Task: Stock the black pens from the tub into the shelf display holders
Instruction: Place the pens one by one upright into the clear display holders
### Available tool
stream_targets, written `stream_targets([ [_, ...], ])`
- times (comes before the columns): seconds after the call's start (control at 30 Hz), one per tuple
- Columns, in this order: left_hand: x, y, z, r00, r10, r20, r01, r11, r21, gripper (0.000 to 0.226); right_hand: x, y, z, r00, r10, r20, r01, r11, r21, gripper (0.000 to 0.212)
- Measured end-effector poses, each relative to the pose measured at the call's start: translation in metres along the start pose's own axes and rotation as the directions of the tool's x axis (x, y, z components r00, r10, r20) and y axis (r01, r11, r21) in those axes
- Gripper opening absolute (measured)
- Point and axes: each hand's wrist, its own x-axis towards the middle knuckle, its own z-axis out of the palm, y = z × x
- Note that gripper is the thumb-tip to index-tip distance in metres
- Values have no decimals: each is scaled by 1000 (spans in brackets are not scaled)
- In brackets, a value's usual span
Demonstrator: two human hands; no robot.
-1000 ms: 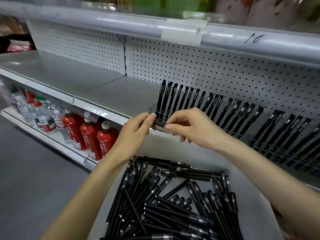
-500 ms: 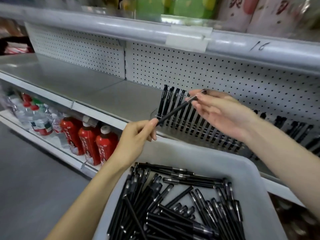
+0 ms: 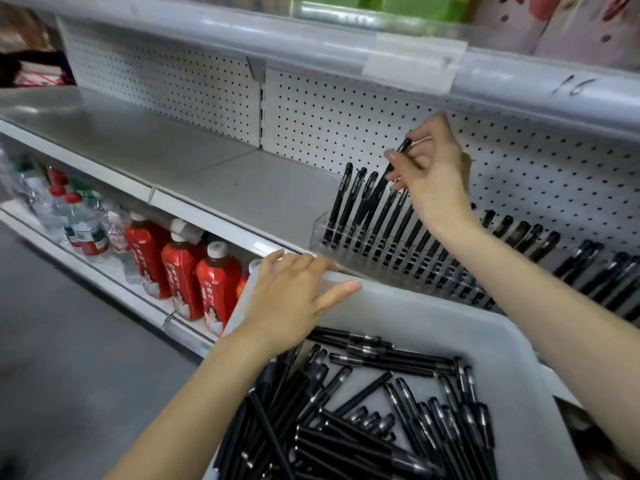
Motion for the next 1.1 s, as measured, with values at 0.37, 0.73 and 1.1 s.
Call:
stream_targets([
  [0.37,0,2,-4,997,-13,75,15,1000,-16,94,9,14,22,998,59,5,-59,998,-26,20],
  [0.73,4,8,-5,994,-14,108,15,1000,-13,92,-1,28,28,995,34,98,-13,978,-209,19],
  [1.1,7,9,-1,993,-10,115,10,1000,4,91,24,15,20,972,150,182,-104,965,-241,23],
])
